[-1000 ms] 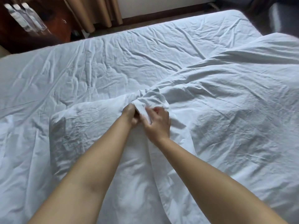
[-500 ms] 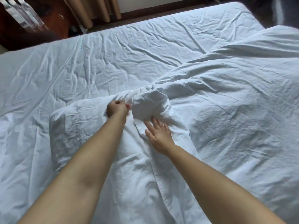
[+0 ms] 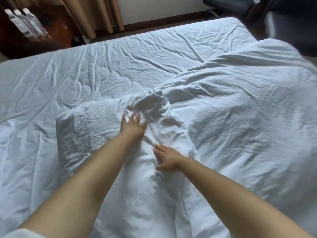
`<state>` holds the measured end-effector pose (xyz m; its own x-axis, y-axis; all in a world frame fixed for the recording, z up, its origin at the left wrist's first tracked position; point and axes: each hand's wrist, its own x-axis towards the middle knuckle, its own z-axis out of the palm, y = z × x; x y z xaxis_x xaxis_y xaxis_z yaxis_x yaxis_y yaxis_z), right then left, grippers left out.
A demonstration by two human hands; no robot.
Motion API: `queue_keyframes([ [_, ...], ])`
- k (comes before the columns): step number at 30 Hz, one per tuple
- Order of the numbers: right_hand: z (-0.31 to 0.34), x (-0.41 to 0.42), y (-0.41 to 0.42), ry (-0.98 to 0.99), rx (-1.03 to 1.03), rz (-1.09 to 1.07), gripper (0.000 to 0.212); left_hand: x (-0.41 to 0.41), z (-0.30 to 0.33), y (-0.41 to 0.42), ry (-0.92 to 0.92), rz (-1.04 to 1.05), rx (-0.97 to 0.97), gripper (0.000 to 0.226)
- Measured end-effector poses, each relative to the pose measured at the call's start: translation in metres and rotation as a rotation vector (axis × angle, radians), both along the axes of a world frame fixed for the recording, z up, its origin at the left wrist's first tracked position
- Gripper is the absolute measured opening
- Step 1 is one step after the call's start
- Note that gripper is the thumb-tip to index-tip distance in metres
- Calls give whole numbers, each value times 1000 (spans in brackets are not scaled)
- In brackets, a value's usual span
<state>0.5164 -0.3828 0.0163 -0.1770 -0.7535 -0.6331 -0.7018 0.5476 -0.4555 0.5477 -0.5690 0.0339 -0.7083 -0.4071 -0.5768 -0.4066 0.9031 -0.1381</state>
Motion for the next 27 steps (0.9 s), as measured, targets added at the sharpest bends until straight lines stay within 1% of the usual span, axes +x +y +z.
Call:
queue_keyframes([
  [1,8,6,5,-74,-33,-69,71,8,4,10,8,-23,9,57],
  [3,21,22,15,-205,-159,-398,55,27,8,36,18,-69,41,60],
  [4,23,30,23,-191,-203,-524,53,37,8,49,29,-77,60,61],
  [5,23,39,31,-172,-209,-584,51,48,10,62,42,-77,80,61],
  [7,15,59,51,-188,-69,-516,36,73,12,88,57,-114,101,59],
  [8,13,70,63,-201,-28,-509,31,88,11,102,68,-136,104,58],
  [9,13,79,74,-211,-35,-554,29,103,8,116,86,-135,117,57],
  [11,19,94,99,-131,-97,-649,32,132,3,143,121,-80,167,54],
  [12,21,100,112,-75,-97,-637,34,144,1,156,129,-59,195,53],
  [13,22,107,123,-66,-60,-588,34,156,1,169,126,-55,219,55],
  [14,22,115,135,-90,-20,-554,35,165,0,181,117,-67,234,56],
  [16,23,130,155,-204,5,-613,34,181,-1,203,104,-95,244,55],
  [18,25,143,170,-287,-56,-710,36,194,-2,221,123,-93,253,53],
  [21,28,159,190,-406,-113,-839,40,212,-1,242,117,-65,251,61],
  [23,28,169,200,-426,-109,-864,44,224,0,256,127,-37,245,66],
  [25,27,177,209,-424,-107,-831,48,238,2,269,143,-1,244,72],
  [27,26,180,217,-393,-132,-786,50,253,4,282,139,36,231,72],
])
